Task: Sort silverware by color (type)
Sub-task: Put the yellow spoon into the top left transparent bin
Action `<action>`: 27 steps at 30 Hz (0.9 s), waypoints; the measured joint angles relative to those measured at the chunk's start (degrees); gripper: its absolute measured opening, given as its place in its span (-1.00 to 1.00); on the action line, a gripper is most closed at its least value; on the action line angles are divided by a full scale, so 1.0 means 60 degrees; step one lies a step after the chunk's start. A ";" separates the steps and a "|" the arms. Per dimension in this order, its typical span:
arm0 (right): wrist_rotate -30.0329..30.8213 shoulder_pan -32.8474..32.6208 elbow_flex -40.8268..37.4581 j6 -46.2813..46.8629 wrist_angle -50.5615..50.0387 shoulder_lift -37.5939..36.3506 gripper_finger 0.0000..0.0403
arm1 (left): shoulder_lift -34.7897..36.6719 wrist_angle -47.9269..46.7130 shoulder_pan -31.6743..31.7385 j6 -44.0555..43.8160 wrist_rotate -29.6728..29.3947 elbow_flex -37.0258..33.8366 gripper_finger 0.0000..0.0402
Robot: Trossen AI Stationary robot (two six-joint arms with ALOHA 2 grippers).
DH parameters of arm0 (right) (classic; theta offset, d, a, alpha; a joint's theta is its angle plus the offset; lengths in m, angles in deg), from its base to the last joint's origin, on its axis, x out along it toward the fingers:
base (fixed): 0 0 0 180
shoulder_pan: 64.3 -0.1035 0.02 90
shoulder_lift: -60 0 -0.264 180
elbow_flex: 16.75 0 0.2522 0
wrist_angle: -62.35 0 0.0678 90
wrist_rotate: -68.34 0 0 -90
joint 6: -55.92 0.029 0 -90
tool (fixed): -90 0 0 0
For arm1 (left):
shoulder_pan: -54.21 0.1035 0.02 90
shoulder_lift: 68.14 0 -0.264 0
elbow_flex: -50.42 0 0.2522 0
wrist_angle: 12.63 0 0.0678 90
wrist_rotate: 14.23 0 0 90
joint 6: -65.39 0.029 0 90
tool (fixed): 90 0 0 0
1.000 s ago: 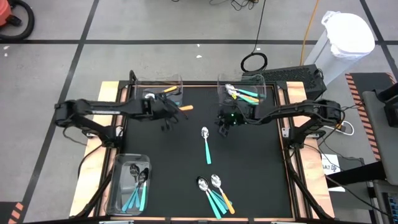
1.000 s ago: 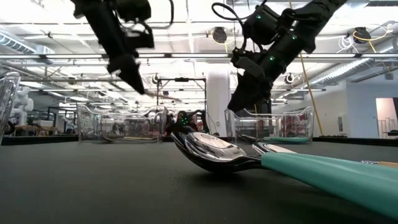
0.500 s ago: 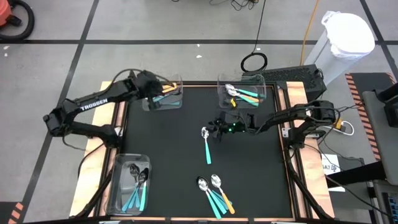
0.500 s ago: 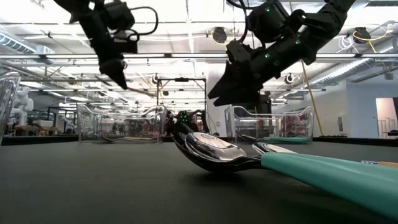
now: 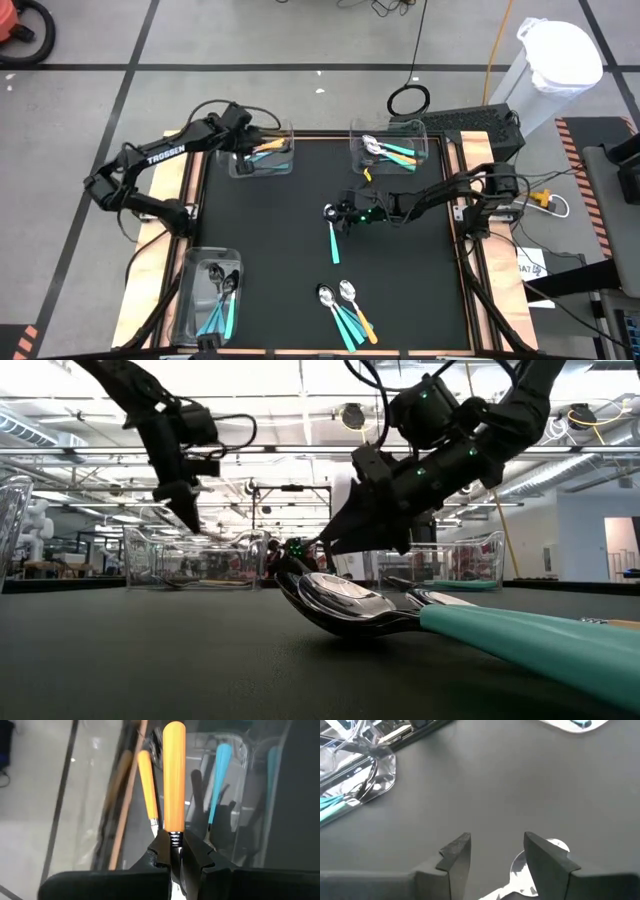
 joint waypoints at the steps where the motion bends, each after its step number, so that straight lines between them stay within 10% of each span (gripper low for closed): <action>1: 0.0003 0.0000 0.0003 0.0055 0.0115 0.0086 -0.15 | -0.0122 0.0019 0.0026 -0.0002 0.0009 0.0000 -0.96; 14: 0.0166 -0.0002 0.0028 0.1292 -0.0066 0.0205 -0.15 | -0.1415 0.0859 0.0041 -0.0512 -0.0519 0.0000 -0.65; 27: 0.2550 -0.0630 0.2263 0.2708 -0.6297 0.0201 -0.15 | -0.0996 0.0231 0.0037 -0.3541 -0.4060 0.0002 -0.09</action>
